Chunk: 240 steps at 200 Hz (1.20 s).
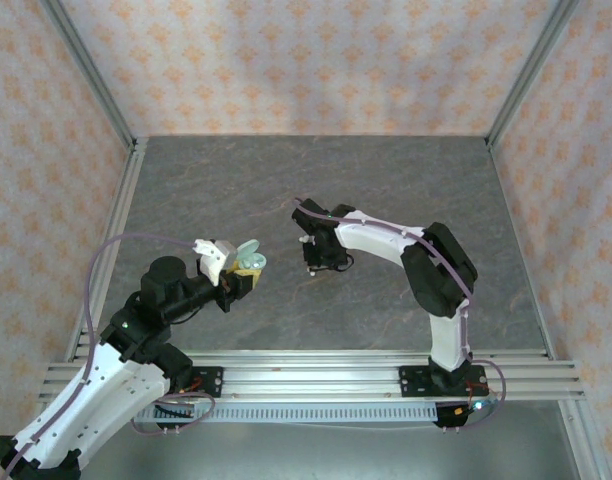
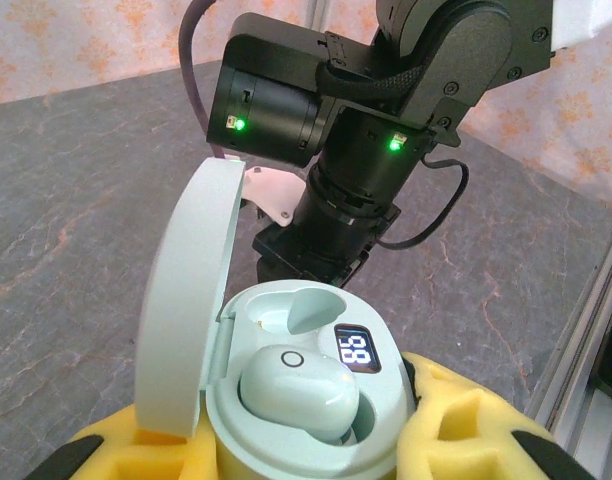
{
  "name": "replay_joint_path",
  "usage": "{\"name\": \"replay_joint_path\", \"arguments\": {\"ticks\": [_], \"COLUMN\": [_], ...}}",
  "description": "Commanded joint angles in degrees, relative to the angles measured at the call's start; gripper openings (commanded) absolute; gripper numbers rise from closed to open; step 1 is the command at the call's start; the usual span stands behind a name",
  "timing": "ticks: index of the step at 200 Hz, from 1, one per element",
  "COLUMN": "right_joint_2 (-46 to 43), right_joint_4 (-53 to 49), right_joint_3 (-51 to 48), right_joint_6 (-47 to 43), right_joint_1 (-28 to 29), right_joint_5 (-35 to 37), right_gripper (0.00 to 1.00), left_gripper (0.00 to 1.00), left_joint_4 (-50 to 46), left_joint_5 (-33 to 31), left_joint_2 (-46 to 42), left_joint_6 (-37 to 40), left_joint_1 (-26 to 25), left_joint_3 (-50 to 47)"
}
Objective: Insert the wireless bluetooth earbuds into the charging case
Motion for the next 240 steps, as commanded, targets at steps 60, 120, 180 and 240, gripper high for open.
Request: {"name": "replay_joint_path", "arguments": {"ticks": [60,120,180,240], "right_joint_2": [1.1,3.3,4.5,4.3], "right_joint_4": [3.1,2.3,2.5,4.5], "right_joint_3": [0.1,1.4,1.5,1.3], "right_joint_6": [-4.6,-8.6,-9.6,-6.6], "right_joint_1": [-0.6,-0.8,-1.2,-1.3], "right_joint_5": [-3.8,-4.1,-3.7,-5.7], "right_gripper": [0.27,0.30,0.31,0.27], "left_gripper": [0.00,0.00,0.00,0.00], "left_joint_4": [-0.3,-0.5,-1.0,-0.9], "left_joint_5": [-0.7,-1.0,-1.0,-1.0], "left_joint_2": [-1.2,-1.3,-1.3,-1.3], "left_joint_6": [0.8,0.9,0.8,0.4], "left_joint_1": [0.3,0.3,0.3,0.3], "left_joint_3": [0.8,0.9,1.1,1.2]}}
